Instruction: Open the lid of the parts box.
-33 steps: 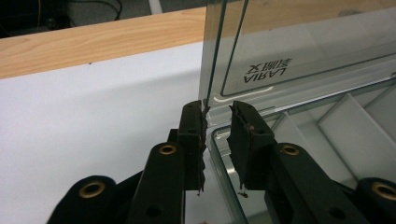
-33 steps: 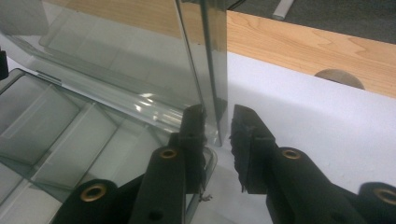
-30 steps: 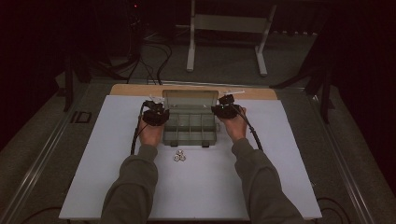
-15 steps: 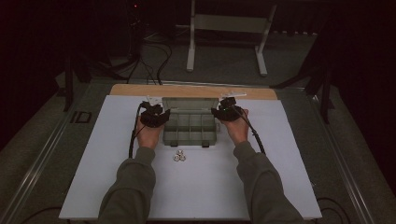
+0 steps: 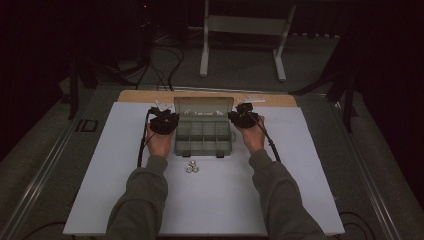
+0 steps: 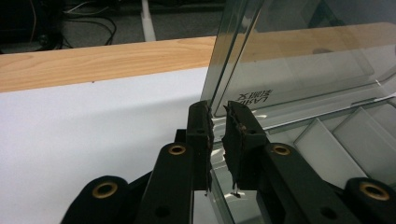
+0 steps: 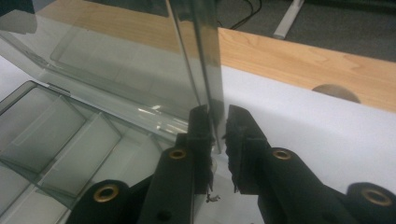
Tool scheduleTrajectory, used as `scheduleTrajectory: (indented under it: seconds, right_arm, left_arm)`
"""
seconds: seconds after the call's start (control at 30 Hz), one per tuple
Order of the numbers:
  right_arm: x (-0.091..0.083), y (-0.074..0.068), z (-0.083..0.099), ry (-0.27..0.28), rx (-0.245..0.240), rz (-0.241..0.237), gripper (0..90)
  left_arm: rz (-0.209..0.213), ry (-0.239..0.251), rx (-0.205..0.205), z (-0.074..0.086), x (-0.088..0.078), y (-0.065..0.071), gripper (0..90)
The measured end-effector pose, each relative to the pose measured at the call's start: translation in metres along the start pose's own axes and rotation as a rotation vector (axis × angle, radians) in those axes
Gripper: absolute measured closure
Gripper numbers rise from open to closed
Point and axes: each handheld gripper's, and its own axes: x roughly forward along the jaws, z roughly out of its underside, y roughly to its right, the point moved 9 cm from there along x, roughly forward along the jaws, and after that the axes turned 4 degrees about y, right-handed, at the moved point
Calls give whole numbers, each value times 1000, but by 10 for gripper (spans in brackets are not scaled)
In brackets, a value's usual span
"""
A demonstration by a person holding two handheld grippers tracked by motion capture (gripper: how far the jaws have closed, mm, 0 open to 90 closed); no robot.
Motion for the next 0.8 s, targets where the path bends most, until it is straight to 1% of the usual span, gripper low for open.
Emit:
scheduleTrajectory:
  seconds: [0.07, 0.1, 0.17, 0.2, 0.23, 0.27, 0.3, 0.4, 0.53, 0.67, 0.8]
  right_arm:
    - [1, 0, 1, -5, 1, 3, 811]
    - [4, 1, 3, -12, 14, 9, 821]
    - [5, 1, 4, -15, 20, 11, 826]
    - [7, 2, 5, -19, 37, 13, 833]
    - [7, 2, 5, -19, 37, 13, 833]
    - [9, 4, 6, -21, 51, 14, 836]
    - [9, 4, 6, -21, 51, 14, 836]
    - [11, 4, 7, -25, 71, 18, 841]
    - [13, 4, 13, -54, 59, 23, 840]
    - [13, 4, 13, -57, 59, 23, 838]
    - [14, 5, 13, -58, 68, 21, 837]
  left_arm:
    - [0, -5, -2, 1, 1, -1, 822]
    - [-2, -7, -3, 2, 1, 0, 823]
    - [-5, -14, 1, 3, 2, -1, 824]
    - [-4, -16, -1, 3, 3, -1, 826]
    - [-5, -20, -1, 4, 4, 0, 826]
    - [-6, -24, 3, 5, 5, 0, 828]
    - [-7, -30, 5, 6, 5, 0, 828]
    - [-7, -41, 7, 9, 8, 0, 828]
    - [-7, -57, 26, 12, 8, 2, 823]
    - [-6, -60, 27, 13, 8, 3, 814]
    - [-5, -59, 32, 13, 8, 4, 812]
